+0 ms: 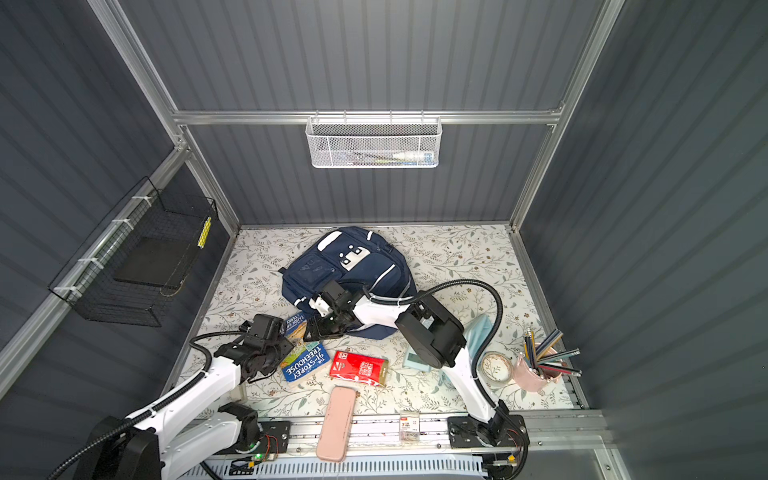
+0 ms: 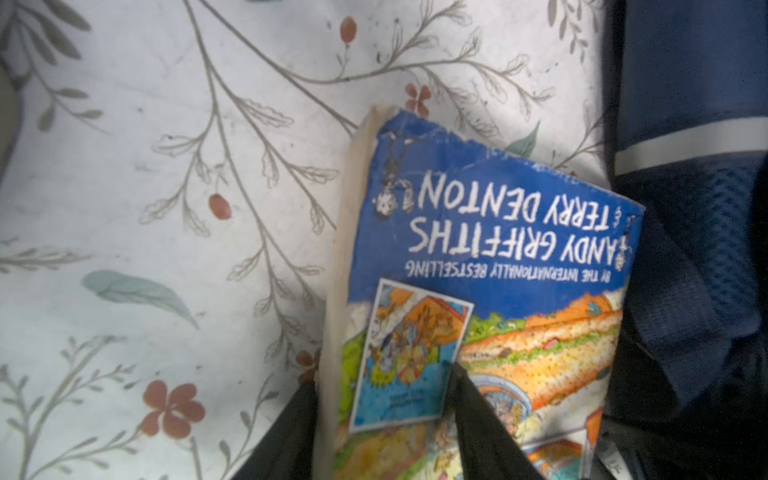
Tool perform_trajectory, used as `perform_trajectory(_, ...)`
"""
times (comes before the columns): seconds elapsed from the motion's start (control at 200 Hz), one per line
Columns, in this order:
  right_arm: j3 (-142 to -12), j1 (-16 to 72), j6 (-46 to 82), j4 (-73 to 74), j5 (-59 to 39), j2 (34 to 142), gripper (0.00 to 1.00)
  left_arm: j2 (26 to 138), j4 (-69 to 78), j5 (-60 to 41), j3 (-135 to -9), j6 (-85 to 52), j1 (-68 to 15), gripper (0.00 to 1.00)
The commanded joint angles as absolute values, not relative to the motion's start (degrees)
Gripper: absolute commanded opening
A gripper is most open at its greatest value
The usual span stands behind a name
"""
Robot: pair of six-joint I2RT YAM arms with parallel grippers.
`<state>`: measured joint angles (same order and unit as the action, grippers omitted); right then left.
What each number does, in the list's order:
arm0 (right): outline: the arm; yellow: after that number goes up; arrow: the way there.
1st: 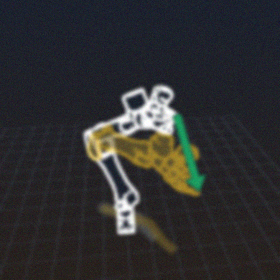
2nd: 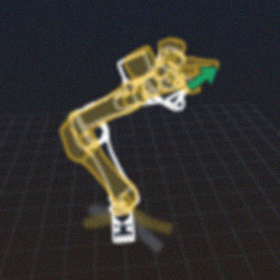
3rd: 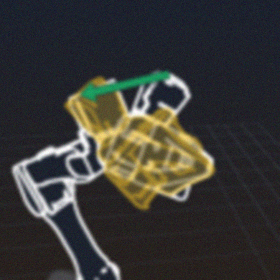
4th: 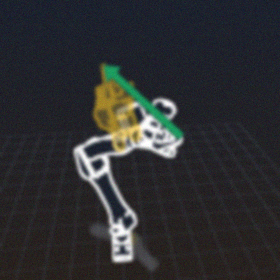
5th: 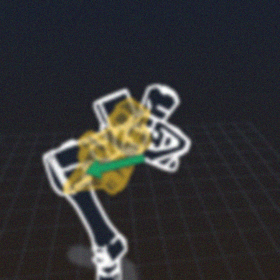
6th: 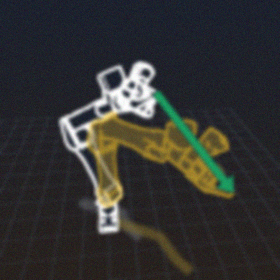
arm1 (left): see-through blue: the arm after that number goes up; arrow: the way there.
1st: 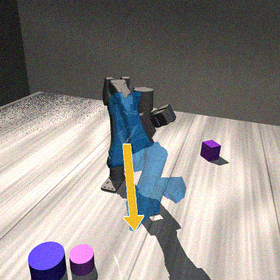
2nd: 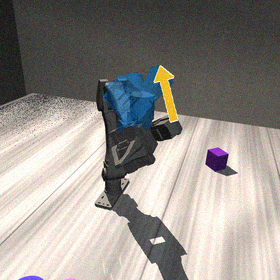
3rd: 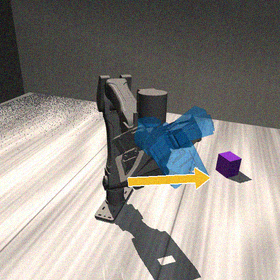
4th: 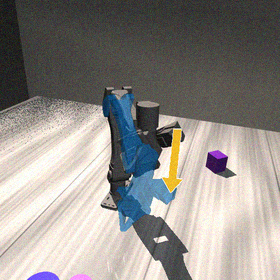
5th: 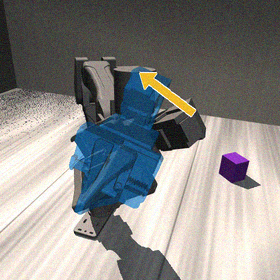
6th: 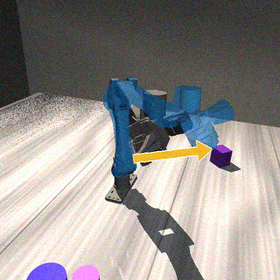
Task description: Pack the student bag
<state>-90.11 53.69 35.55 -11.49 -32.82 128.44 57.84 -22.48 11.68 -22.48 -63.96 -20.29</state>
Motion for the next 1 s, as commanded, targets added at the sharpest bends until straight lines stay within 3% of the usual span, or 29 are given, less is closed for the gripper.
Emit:
perform_trajectory(0.0,-87.71,54.45,38.02,-9.16,-40.0,131.65,0.6,58.17,-16.71,4.09,-16.85,-66.69,-19.32,0.49)
perform_trajectory(0.085,-86.99,54.56,41.63,-2.74,-43.17,132.52,0.6,57.39,-8.22,-1.19,-13.14,-67.51,-17.76,0.47)
perform_trajectory(0.125,-89.55,55.02,39.81,-8.29,-38.26,132.65,0.61,57.8,-9.6,-0.88,-13.84,-67.33,-17.75,0.47)
perform_trajectory(0.19,-95.92,56.57,34.68,-24.33,-22.54,132.65,0.63,59.33,-15.69,1.73,-17.03,-63.78,-17.75,0.48)
perform_trajectory(0.245,-97.5,57.29,32.66,-28.01,-17.67,132.58,0.65,61.18,-19.78,3.85,-19.28,-61.64,-17.71,0.53)
perform_trajectory(0.355,-95.99,56.98,33.31,-21.33,-28.78,134.23,0.65,64.02,-11.79,-0.54,-15.92,-62.85,-17.16,0.47)
perform_trajectory(0.48,-91.23,56.17,37.12,-4.7,-43.26,133.47,0.53,65.3,-7.49,-1.52,-14.68,-63.71,-17.14,0.41)
perform_trajectory(0.585,-88.78,55.9,43.72,10.75,-50.47,132.15,0.35,64.3,-9.27,-1.13,-15.83,-63.35,-17.05,0.35)
perform_trajectory(0.74,-87.94,55.37,50.65,24.86,-54.06,133.3,0.32,61.93,-8.02,-2.37,-13.6,-65.34,-16.7,0.34)
perform_trajectory(0.81,-88.06,55.59,51.62,27.08,-54.46,133.7,0.25,60.84,-8.95,-2.28,-13.32,-65.19,-16.53,0.32)
perform_trajectory(0.886,-89.12,56.05,48.61,22.99,-54.0,133.27,0.14,59.69,-9.66,-2.54,-13.21,-65.1,-16.36,0.32)
perform_trajectory(0.996,-88.98,56.43,43.6,16.15,-51.69,130.87,0.11,59.24,-9.98,-2.81,-13.42,-64.38,-16.17,0.32)
